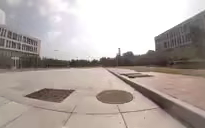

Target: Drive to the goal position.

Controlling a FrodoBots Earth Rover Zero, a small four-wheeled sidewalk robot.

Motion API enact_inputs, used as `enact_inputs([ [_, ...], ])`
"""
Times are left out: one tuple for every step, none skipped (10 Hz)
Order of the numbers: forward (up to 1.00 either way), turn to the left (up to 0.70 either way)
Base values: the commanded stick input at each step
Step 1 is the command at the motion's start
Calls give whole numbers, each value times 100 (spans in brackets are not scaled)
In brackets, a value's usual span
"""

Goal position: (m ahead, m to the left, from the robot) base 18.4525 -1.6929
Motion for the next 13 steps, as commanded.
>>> enact_inputs([
  [70, 26],
  [70, 35],
  [70, 21],
  [70, 8],
  [70, 2],
  [70, 0],
  [70, 0],
  [70, 0],
  [70, 0],
  [70, 0],
  [70, 0],
  [70, 0],
  [70, 0],
])
